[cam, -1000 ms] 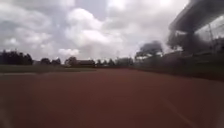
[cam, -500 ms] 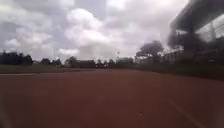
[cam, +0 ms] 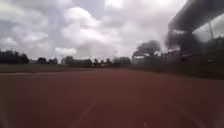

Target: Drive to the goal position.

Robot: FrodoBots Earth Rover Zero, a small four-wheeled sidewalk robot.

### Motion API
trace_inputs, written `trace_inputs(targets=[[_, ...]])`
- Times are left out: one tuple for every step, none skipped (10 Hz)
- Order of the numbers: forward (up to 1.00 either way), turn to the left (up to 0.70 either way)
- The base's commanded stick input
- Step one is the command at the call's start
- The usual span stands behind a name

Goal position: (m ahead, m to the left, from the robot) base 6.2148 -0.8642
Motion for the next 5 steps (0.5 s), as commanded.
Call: trace_inputs(targets=[[0.7, 0.0], [0.7, 0.0], [0.7, 0.0], [0.7, 0.0], [0.7, 0.0]])
